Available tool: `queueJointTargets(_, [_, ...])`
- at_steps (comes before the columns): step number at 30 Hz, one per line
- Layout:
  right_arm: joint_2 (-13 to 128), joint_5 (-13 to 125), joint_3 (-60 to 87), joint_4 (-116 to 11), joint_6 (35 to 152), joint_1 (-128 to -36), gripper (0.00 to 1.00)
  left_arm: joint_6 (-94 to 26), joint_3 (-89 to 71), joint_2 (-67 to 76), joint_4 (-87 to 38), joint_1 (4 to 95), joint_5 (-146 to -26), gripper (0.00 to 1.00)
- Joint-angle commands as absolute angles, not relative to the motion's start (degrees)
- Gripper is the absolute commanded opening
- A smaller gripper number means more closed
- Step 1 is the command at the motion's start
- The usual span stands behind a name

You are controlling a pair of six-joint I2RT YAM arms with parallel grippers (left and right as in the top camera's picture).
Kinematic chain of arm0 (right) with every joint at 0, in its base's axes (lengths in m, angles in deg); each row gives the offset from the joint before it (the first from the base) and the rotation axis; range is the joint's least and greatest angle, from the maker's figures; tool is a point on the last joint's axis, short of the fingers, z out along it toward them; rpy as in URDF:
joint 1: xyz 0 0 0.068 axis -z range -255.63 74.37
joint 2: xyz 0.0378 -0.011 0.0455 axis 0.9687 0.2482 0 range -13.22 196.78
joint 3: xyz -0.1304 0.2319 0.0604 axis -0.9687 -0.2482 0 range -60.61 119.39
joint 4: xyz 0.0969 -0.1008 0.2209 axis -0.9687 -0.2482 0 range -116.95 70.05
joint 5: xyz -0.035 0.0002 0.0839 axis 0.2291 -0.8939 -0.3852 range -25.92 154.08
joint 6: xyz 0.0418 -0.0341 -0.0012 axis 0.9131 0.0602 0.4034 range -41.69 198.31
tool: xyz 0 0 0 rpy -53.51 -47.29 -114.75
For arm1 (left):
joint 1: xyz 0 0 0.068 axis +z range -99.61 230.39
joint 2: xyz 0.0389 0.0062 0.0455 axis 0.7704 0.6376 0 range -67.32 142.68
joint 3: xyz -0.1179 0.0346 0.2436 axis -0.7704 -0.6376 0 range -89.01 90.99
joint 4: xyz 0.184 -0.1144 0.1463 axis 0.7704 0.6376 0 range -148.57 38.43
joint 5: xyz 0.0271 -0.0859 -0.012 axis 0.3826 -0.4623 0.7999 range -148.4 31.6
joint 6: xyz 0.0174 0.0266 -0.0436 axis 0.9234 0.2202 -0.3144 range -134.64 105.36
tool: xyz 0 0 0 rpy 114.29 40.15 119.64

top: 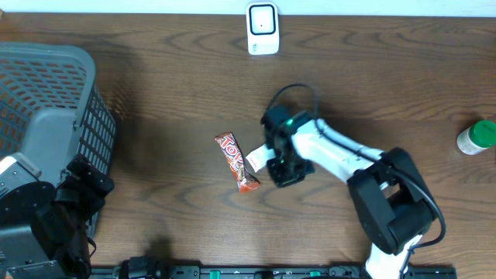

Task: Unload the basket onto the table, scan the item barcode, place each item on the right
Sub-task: 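Reach the right gripper down over the white Panadol box, then grasp the Panadol box end with the right gripper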

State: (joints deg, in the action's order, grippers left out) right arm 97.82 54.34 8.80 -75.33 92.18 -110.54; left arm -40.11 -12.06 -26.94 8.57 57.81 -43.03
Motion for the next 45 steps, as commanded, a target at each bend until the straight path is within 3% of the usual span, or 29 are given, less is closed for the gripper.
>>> queueJointTargets(1, [97.80,51.39,7.53,-69.01,93.52,-113.95,0.22,-39.83,-11.93,-26.98,8.70,58.09,-42.24,0.98])
queueJointTargets(5, [97.80,54.61,7.31,-58.76,93.52,-115.79,0.27,-39.83,-11.93,-26.98,8.70,58.09,-42.24,0.98])
queueJointTargets(10, [97.80,64.35,7.33,-49.47,93.73,-115.31,0.21,-39.83,-11.93,-26.98,8.70,58.09,-42.26,0.98])
queueJointTargets(17, [97.78,68.70,8.75,-48.23,91.66,-112.34,0.15,-39.83,-11.93,-26.98,8.70,58.09,-42.24,0.98])
queueJointTargets(18, [97.67,67.35,9.52,-49.27,90.85,-112.12,0.21,-39.83,-11.93,-26.98,8.70,58.09,-42.26,0.98])
queueJointTargets(21, [97.21,60.70,14.37,-56.36,89.30,-111.92,0.75,-39.83,-11.93,-26.98,8.70,58.09,-42.24,0.98])
queueJointTargets(23, [96.77,57.78,18.04,-61.49,87.86,-111.92,0.97,-39.83,-11.93,-26.98,8.70,58.09,-42.24,0.98])
queueJointTargets(24, [96.58,57.01,20.21,-64.47,86.24,-111.92,0.99,-39.83,-11.93,-26.98,8.70,58.09,-42.24,0.98])
queueJointTargets(28, [96.51,58.19,26.13,-73.86,78.35,-111.46,0.99,-39.83,-11.93,-26.98,8.70,58.09,-42.24,0.98])
queueJointTargets(36, [96.62,58.19,23.70,-75.22,55.62,-103.51,0.99,-39.83,-11.93,-26.98,8.70,58.09,-42.24,0.98])
queueJointTargets(45, [96.84,49.05,23.49,-70.67,51.40,-95.02,0.99,-39.83,-11.93,-26.98,8.70,58.09,-42.24,0.98])
